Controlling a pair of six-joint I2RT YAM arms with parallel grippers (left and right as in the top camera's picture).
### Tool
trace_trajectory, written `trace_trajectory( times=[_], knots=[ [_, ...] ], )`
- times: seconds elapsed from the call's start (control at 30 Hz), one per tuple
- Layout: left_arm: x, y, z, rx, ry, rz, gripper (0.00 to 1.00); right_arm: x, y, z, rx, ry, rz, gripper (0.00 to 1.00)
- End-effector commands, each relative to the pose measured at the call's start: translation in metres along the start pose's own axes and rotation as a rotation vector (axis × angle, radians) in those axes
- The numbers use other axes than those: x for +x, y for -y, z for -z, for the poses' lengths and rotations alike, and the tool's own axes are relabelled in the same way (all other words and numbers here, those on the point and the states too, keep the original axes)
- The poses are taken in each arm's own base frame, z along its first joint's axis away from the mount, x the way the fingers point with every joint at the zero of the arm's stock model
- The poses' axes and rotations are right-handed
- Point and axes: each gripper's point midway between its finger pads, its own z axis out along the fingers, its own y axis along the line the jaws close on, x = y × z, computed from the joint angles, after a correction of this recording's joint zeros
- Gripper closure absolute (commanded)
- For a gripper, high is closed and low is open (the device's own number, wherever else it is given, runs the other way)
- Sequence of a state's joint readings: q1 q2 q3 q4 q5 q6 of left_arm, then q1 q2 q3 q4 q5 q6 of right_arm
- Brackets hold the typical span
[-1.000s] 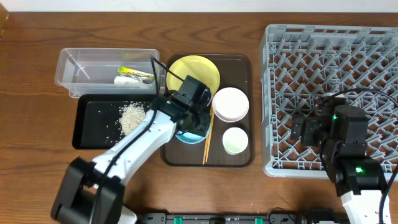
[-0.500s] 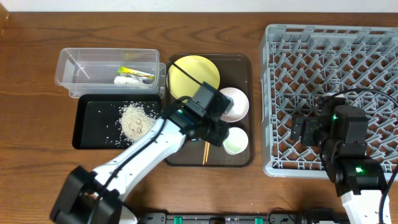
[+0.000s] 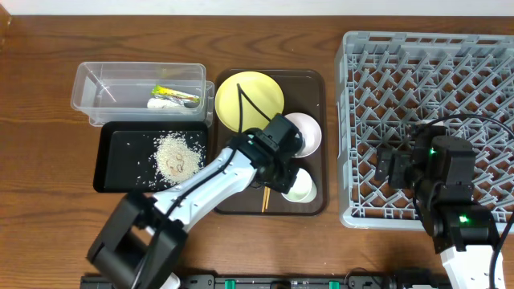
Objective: Sort waste into correct bins and load items into the dishwasher rack
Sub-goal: 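Grasp the white cup with the left gripper and lift it, then hand the white cup from the left gripper to the right gripper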
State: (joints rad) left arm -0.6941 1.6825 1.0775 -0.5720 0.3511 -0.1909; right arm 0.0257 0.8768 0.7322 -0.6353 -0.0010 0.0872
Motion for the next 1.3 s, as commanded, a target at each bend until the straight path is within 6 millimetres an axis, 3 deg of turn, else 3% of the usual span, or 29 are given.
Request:
trace_trajectory(
  times=[0.0,0.1,0.17,0.3,0.4,0.53,0.7,1.03,1.27],
  knots=[
    [-0.025,-0.005,0.044,0.007,0.141,0.077,0.94,-0.011,-0.004,0.004,-0.014,0.033,-0.005,0.01],
    [-0.041,-0.025,0.079,0.017,0.252,0.227,0.94,-0.017,-0.015,0.005,-0.078,0.056,-0.002,0.01],
    [-0.054,-0.034,0.101,0.1,0.321,0.327,0.94,-0.021,-0.033,0.007,-0.182,0.068,0.003,0.01],
    [-0.081,-0.033,0.131,0.373,0.388,0.416,0.94,-0.02,-0.067,0.011,-0.388,0.048,0.013,0.01],
    [-0.1,-0.033,0.141,0.551,0.396,0.489,0.94,-0.011,-0.1,0.014,-0.603,0.004,0.073,0.01],
    [-0.108,-0.01,0.143,0.795,0.305,0.455,0.94,0.001,-0.137,0.026,-0.904,-0.026,0.177,0.01],
    [-0.097,0.012,0.137,0.987,0.144,0.406,0.94,0.007,-0.16,0.034,-1.171,-0.018,0.227,0.01],
    [-0.085,0.031,0.129,1.047,0.051,0.374,0.94,-0.016,-0.167,0.014,-1.238,0.102,0.284,0.05],
    [-0.079,0.046,0.127,1.063,0.014,0.347,0.94,-0.035,-0.17,0.021,-1.268,0.189,0.31,0.06]
  ],
)
